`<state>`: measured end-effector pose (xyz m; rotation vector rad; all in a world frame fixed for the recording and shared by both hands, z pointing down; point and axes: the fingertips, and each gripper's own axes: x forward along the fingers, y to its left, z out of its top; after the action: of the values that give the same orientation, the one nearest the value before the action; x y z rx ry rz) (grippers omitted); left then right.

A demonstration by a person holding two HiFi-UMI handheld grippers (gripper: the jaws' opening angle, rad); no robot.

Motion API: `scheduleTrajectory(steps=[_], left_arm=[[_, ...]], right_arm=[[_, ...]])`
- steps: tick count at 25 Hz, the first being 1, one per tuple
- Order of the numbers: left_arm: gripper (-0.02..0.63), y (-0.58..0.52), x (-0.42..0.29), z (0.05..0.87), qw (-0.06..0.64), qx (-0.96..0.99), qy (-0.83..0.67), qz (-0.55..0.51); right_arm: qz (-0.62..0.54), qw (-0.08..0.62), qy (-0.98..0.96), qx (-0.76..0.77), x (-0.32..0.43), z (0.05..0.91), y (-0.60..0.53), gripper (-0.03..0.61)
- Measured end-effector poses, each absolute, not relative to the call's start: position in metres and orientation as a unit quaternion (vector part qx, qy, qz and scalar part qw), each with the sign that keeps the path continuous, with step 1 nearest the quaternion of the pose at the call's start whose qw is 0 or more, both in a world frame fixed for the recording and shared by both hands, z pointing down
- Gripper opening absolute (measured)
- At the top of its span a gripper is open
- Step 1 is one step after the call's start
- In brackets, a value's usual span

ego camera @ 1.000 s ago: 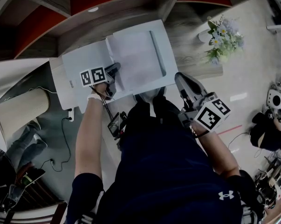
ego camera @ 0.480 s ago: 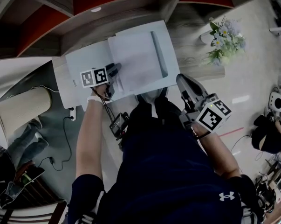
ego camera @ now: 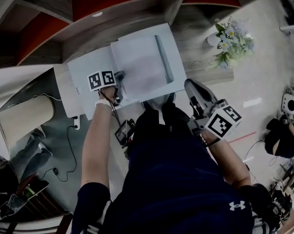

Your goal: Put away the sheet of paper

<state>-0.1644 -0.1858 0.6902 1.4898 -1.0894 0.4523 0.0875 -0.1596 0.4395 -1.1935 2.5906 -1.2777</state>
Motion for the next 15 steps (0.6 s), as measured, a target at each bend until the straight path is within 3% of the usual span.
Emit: scheduleTrajectory(steps=[15], left_arm=[[0.023, -0.197, -0.116, 0.689, 0.633, 0.628, -0.441, 0.107]], right_arm=[[-0.422, 0.015, 0.821, -0.385, 0.094, 0.445, -0.162, 0.006]])
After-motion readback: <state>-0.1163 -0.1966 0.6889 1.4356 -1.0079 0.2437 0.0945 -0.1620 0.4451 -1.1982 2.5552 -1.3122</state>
